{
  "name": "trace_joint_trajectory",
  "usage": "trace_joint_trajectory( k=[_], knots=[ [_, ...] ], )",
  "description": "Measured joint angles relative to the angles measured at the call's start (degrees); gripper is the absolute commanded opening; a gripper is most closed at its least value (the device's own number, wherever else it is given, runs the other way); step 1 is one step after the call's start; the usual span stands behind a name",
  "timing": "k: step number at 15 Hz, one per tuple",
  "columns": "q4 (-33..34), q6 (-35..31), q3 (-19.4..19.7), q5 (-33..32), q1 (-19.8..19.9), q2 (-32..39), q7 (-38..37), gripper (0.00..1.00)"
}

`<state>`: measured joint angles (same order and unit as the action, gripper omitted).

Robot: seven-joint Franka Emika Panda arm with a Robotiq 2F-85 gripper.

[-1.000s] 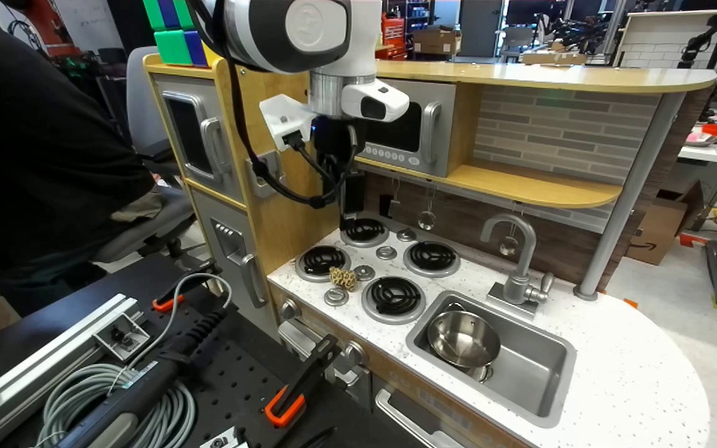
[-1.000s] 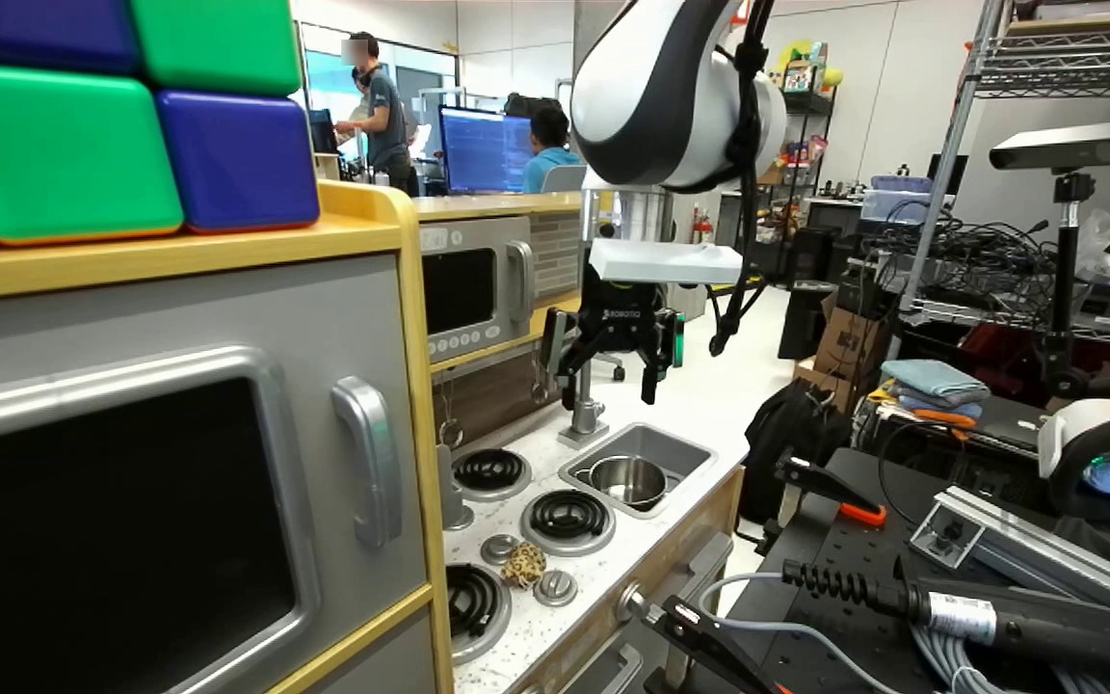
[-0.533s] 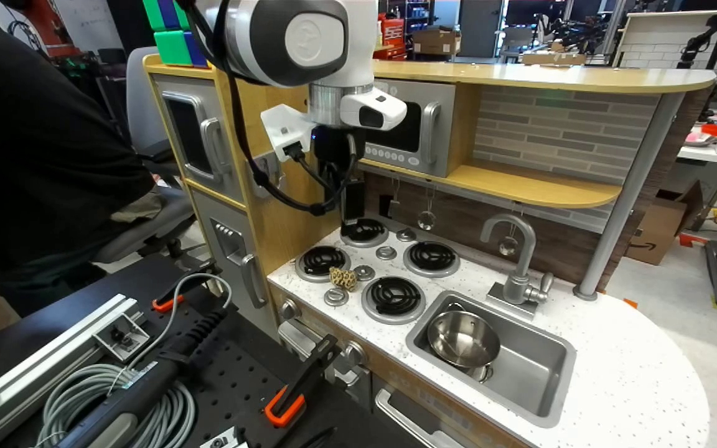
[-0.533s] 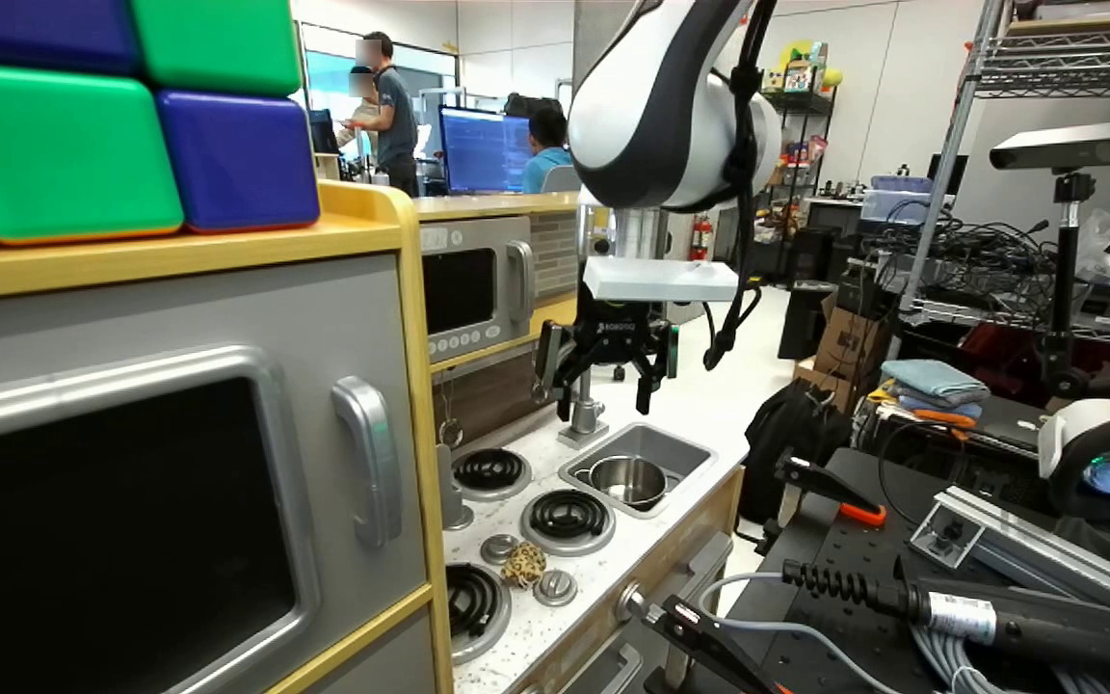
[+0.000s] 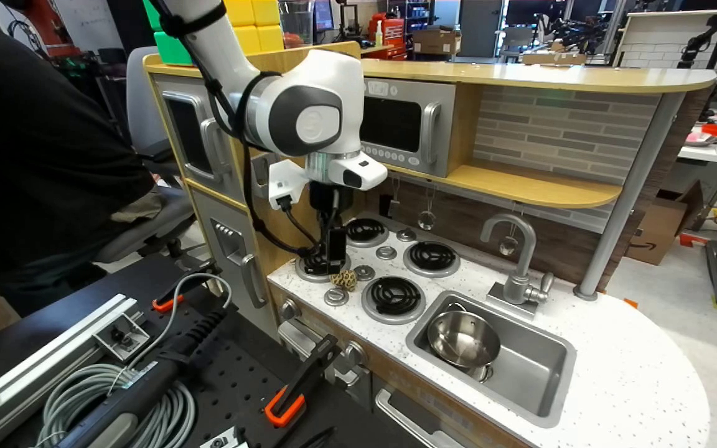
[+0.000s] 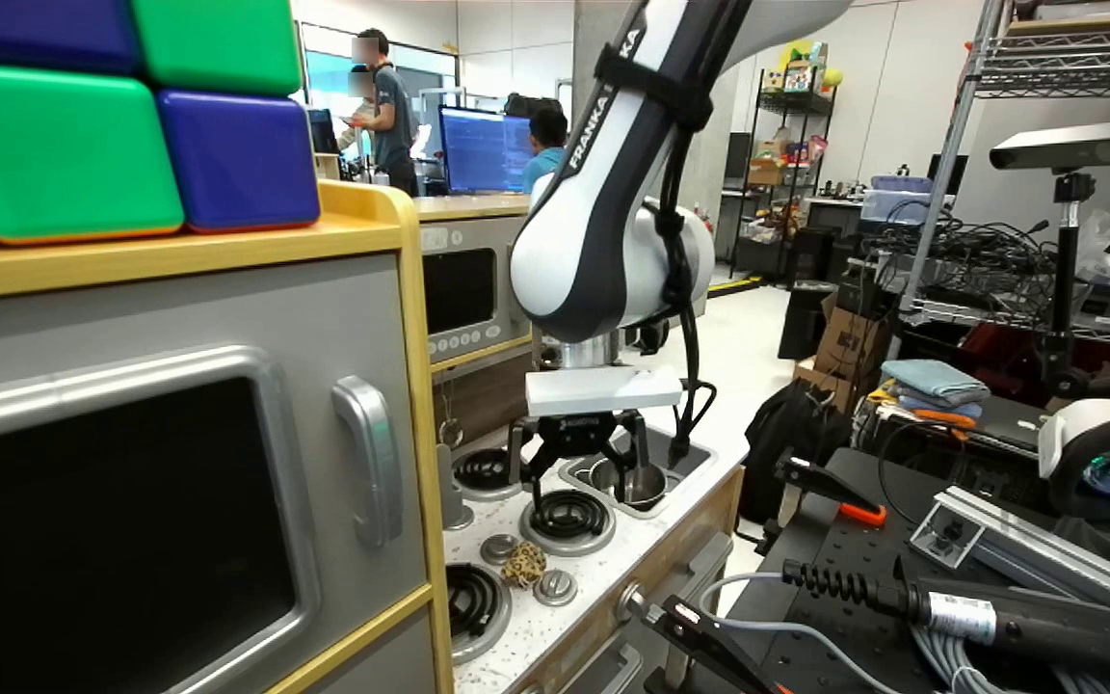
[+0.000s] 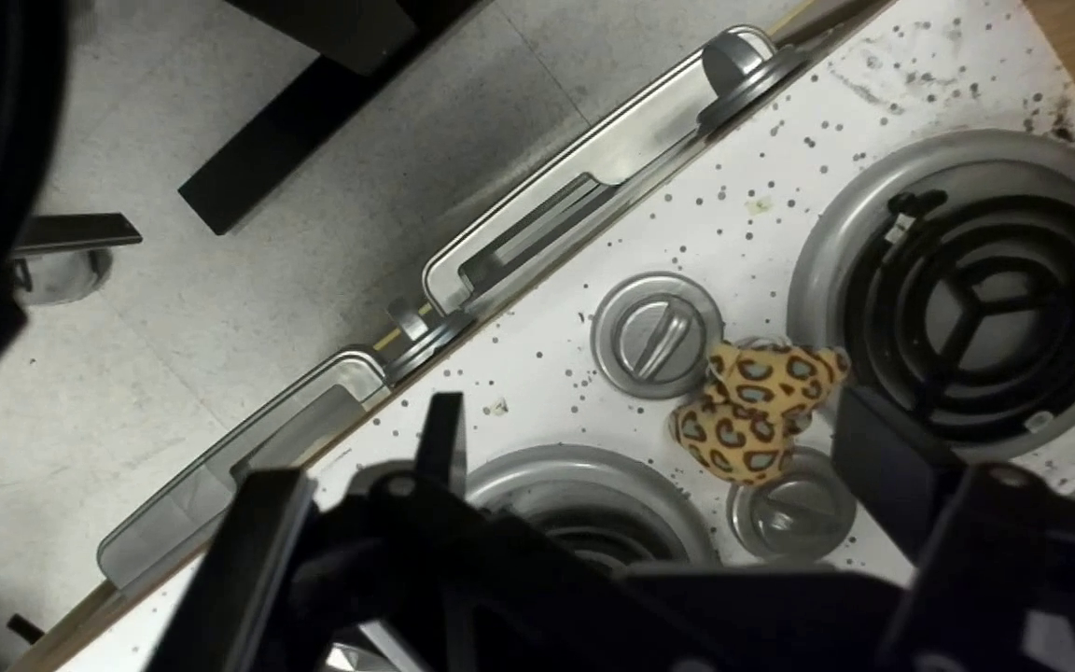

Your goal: Remove the plushie from the stove and put it in the pot in the sink

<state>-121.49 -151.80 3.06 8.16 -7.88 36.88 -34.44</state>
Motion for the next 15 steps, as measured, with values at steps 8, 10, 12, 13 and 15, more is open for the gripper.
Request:
trace_joint_trajectory(
  k=[8,10,12,13,15],
  knots=[
    [12.5,0.4,0.27,3.93,-0.5,12.86,-7.38,1.0],
    [14.54,0.34,0.12,4.78,-0.5,14.94,-7.93,1.0],
    [16.16,0.19,-0.02,4.9,-0.5,16.67,-8.56,0.91],
    [16.82,0.13,-0.08,4.91,-0.5,17.4,-8.74,0.72],
    [17.95,0.11,-0.2,4.94,-0.5,18.55,-8.89,0.58]
  ],
)
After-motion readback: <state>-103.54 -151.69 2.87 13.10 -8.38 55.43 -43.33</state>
